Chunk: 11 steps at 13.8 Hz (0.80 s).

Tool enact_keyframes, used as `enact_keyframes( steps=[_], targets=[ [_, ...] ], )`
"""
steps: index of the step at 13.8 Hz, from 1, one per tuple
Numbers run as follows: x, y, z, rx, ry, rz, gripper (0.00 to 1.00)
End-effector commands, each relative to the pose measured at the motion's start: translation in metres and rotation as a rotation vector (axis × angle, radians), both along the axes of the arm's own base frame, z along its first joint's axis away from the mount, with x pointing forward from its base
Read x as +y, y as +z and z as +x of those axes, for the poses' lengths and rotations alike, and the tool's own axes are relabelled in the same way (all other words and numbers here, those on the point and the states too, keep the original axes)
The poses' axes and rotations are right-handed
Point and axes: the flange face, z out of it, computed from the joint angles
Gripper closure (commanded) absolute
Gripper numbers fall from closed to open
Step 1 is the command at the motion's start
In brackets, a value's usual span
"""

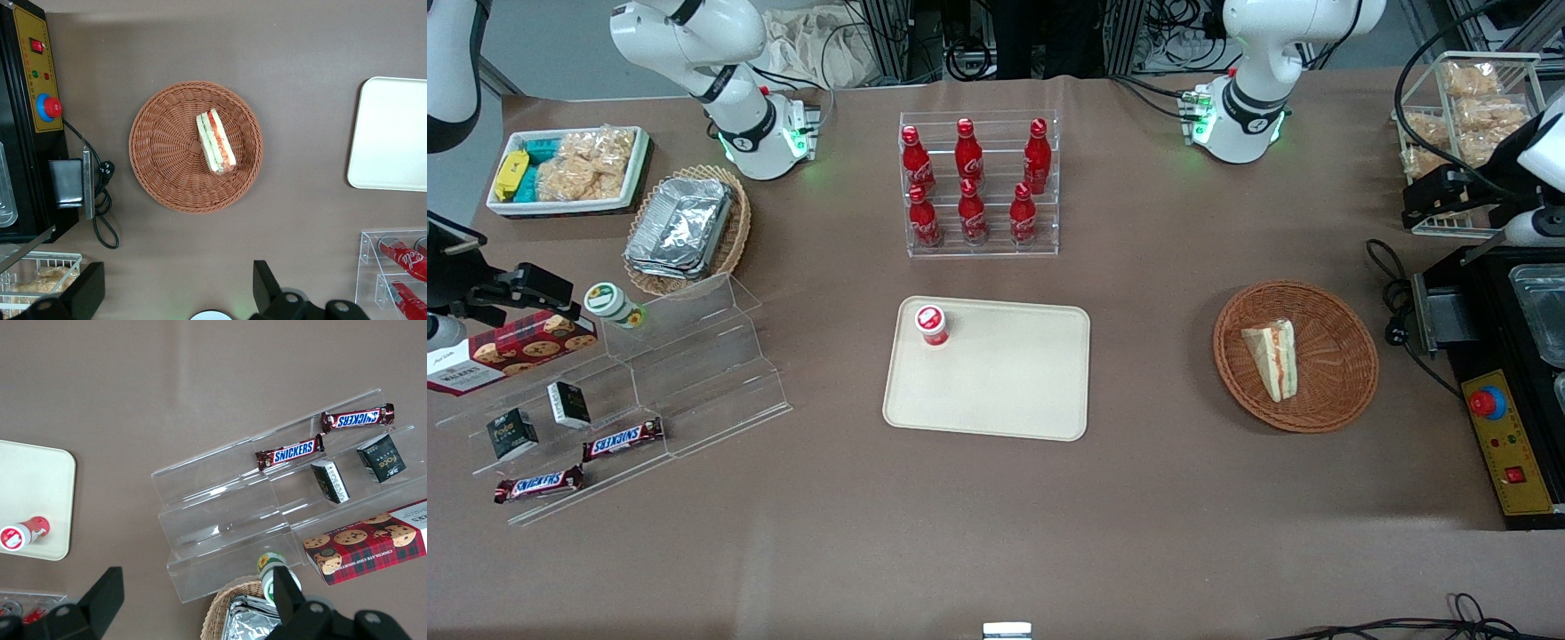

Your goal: Place sandwich from basket to tray

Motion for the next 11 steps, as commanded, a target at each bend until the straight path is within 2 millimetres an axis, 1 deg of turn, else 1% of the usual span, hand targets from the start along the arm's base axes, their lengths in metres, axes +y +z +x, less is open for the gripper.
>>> enact_keyframes(
  steps=[1, 7, 11],
  targets=[
    [0.0012, 0.0025, -0.0053, 0.003, 0.026, -0.011, 0.00],
    [0.0028, 0.0011, -0.0017, 0.000, 0.023, -0.004, 0.00],
    [0.0032, -0.0058, -0.0015, 0.023, 0.027, 0.002, 0.00]
  ],
)
